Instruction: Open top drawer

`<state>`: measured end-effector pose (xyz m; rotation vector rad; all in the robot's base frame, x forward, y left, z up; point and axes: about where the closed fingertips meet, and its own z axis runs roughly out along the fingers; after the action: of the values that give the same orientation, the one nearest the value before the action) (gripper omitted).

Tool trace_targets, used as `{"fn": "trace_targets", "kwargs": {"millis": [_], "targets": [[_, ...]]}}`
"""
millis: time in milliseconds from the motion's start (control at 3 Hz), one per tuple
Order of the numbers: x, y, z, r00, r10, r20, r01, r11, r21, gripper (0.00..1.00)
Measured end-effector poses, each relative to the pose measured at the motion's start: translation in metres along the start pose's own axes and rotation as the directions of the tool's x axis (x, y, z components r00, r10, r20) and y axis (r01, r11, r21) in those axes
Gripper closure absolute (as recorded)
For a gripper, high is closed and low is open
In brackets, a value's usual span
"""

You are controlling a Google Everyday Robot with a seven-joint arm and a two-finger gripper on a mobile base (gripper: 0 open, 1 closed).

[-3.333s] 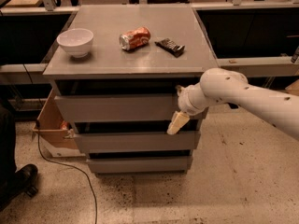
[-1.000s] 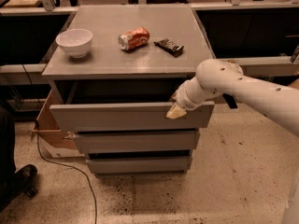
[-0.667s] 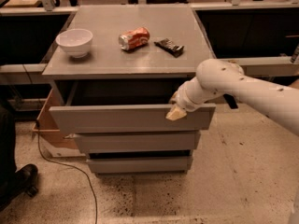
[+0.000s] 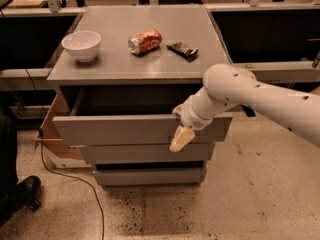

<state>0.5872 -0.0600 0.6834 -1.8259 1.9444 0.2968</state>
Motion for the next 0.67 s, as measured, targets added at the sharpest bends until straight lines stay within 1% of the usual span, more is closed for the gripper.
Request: {"fn": "trace_targets", "kwargs": {"millis": [333,667], "targets": [[-0.003,0.067,-0.001,0.999,-0.007,-0.043,-0.001,0.9855,-0.17,0.0],[-0.002,0.091,0.0,0.998,-0.002,-0.058,-0.012,0.9731,-0.23,0.0]]}}
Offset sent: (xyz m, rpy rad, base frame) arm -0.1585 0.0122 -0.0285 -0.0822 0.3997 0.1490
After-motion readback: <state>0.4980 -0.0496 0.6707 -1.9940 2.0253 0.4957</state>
